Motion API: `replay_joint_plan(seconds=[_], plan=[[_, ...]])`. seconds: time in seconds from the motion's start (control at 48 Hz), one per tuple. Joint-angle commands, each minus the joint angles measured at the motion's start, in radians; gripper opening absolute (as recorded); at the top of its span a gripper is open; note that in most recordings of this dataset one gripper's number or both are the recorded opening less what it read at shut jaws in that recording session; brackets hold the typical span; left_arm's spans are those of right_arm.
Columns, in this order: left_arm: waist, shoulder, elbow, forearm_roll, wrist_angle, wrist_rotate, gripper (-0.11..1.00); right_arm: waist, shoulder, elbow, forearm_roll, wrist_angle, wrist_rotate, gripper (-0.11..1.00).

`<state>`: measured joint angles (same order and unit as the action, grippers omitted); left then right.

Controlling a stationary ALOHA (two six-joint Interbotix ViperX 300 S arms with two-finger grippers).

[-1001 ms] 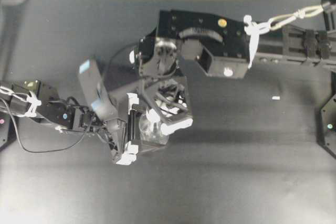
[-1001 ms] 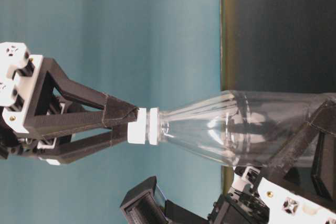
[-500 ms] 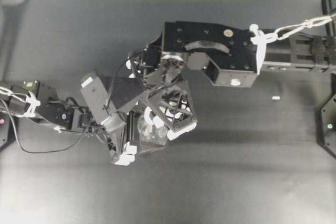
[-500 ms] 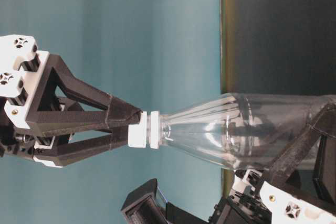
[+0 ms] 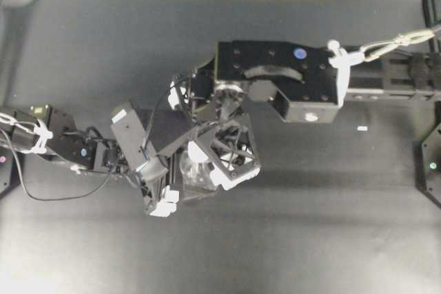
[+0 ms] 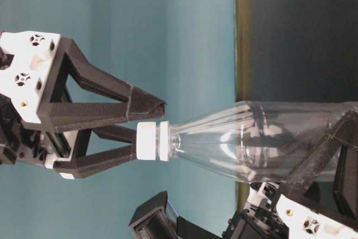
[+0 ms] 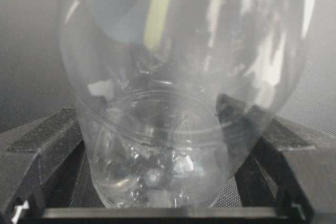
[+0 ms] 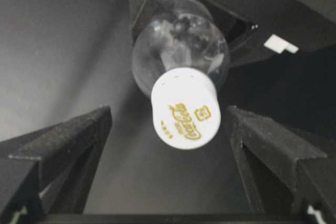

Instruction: Open the bottle cap by holding the bottle with the left arm and twisting the cap with the right arm.

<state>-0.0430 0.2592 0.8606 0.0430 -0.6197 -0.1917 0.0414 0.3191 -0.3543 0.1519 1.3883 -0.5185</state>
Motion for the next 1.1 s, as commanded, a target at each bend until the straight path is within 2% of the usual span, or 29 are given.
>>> replay_joint_plan(seconds=[0.0,0.063,0.146,0.25,0.417,0.479,0.75,1.084], plan=[[0.003,0.008,0.018,0.000,0.011,-0.005,0.84,-0.002,-0.032,-0.009,-0.002,0.000,0.031,0.82],[0.003,0.008,0.021,-0.002,0.011,-0.005,0.84,-0.002,-0.049,-0.009,-0.002,0.005,0.067,0.82],[0.006,0.006,0.026,0.000,0.011,-0.006,0.84,-0.006,-0.069,-0.014,-0.002,0.006,0.153,0.82],[0.005,0.006,0.031,-0.002,0.011,-0.011,0.84,-0.020,-0.087,-0.044,-0.002,0.018,0.362,0.82],[0.005,0.005,0.035,0.000,0.011,-0.014,0.84,-0.051,-0.066,-0.094,-0.002,0.063,0.796,0.82],[0.005,0.005,0.035,0.000,0.011,-0.014,0.84,-0.061,-0.058,-0.103,-0.002,0.071,0.905,0.81],[0.006,0.005,0.035,0.000,0.011,-0.012,0.84,-0.055,-0.020,-0.117,0.026,0.029,1.062,0.81],[0.012,0.005,0.025,0.000,0.009,-0.009,0.84,-0.029,0.034,-0.117,0.035,0.034,1.072,0.81]])
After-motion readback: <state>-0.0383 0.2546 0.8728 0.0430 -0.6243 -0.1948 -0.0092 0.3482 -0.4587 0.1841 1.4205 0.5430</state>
